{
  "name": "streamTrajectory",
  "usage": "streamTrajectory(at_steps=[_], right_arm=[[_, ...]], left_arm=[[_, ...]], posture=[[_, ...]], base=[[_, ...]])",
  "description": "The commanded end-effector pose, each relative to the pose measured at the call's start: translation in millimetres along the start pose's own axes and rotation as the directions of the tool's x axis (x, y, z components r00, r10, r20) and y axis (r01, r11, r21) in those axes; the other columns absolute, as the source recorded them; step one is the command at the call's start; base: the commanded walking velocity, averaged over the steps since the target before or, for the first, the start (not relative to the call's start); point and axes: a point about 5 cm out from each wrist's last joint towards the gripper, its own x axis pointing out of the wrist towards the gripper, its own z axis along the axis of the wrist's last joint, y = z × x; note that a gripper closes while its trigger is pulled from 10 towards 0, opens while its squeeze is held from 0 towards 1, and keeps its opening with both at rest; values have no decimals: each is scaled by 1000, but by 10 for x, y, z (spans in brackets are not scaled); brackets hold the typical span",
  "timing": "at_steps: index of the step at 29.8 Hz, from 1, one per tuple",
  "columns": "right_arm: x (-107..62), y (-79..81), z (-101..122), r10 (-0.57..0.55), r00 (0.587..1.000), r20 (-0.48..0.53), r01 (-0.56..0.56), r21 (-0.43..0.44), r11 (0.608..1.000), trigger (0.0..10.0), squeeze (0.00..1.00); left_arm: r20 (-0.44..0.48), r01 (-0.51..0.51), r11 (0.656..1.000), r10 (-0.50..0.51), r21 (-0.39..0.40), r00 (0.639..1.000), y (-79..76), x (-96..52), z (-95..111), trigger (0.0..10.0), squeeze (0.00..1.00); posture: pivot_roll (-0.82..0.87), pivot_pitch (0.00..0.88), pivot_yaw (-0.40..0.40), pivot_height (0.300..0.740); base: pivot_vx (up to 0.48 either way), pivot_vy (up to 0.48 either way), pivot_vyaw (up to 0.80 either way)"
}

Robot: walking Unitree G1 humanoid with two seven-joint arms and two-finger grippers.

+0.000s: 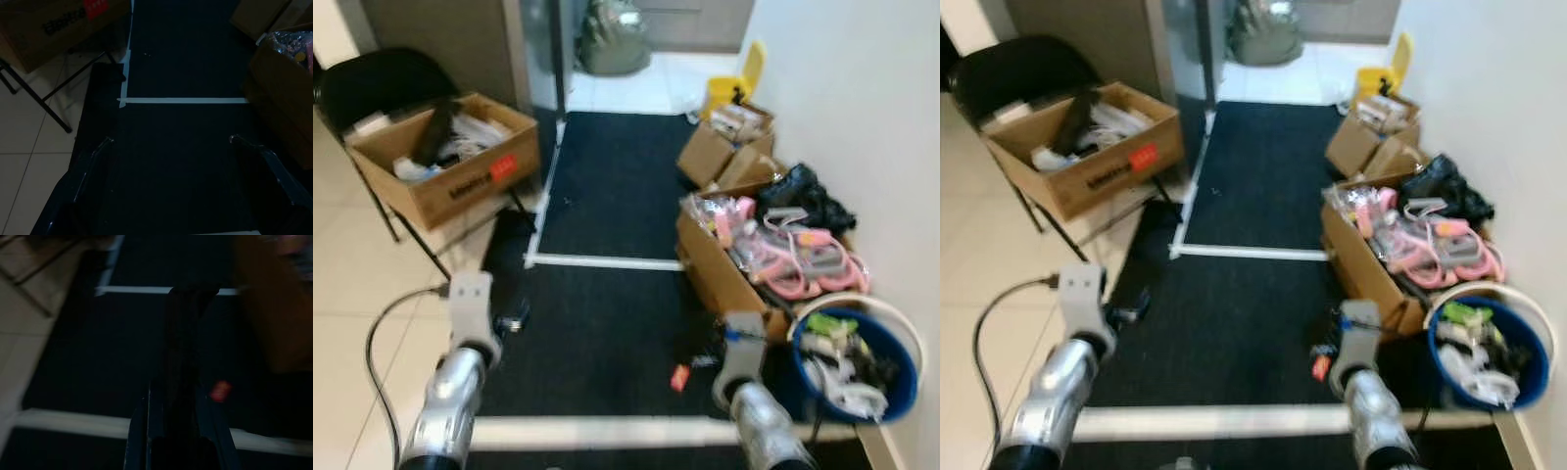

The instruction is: Picking trash to rubbish bin

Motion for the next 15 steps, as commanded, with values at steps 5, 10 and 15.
streamTrajectory(at_steps=[5,10,15], right_arm=[[-30,-84,-13,-19,1000,-4,18,-16,1000,10000,0],[-26,-85,-11,-19,1000,-6,19,-19,1000,10000,0],[-24,-84,-18,-23,1000,-15,23,-53,998,10000,0]], left_arm=[[-27,-8,1000,8,5,1000,35,-33,-60,10000,0],[-26,-8,1000,8,6,1000,33,-36,-61,10000,0],[-25,-8,1000,9,6,1000,25,-39,-51,10000,0]], posture=[[74,146,24,740],[75,149,23,740],[75,151,22,740]], base=[[298,0,0],[299,0,0],[295,0,0]])
